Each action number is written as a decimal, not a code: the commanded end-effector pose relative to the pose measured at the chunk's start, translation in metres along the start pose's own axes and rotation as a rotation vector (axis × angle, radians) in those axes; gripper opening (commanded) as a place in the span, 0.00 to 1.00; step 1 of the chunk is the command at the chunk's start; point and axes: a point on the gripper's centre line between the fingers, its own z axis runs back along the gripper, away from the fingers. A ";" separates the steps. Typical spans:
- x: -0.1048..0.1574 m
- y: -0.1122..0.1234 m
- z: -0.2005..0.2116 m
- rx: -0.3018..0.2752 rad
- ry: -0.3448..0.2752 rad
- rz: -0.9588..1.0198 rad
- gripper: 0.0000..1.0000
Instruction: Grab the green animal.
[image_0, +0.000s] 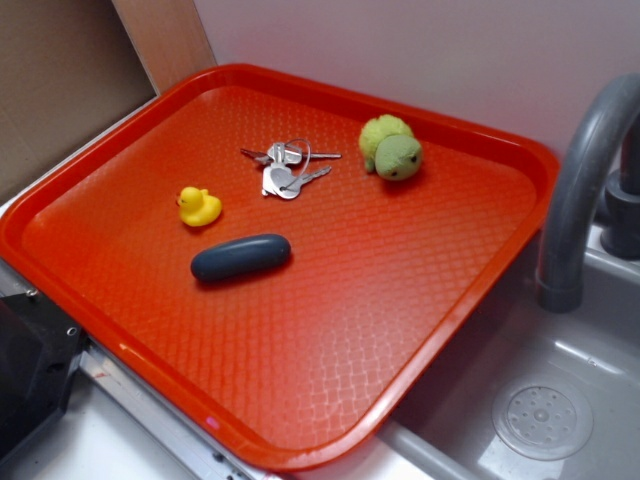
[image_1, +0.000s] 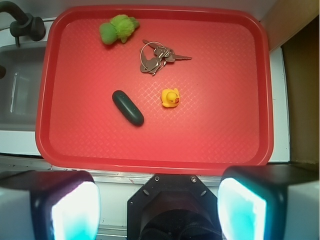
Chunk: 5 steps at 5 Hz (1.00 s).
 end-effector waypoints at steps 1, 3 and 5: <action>0.000 0.000 0.000 0.000 0.000 0.000 1.00; 0.033 0.002 -0.024 -0.077 -0.012 0.424 1.00; 0.113 -0.003 -0.070 -0.185 -0.083 0.810 1.00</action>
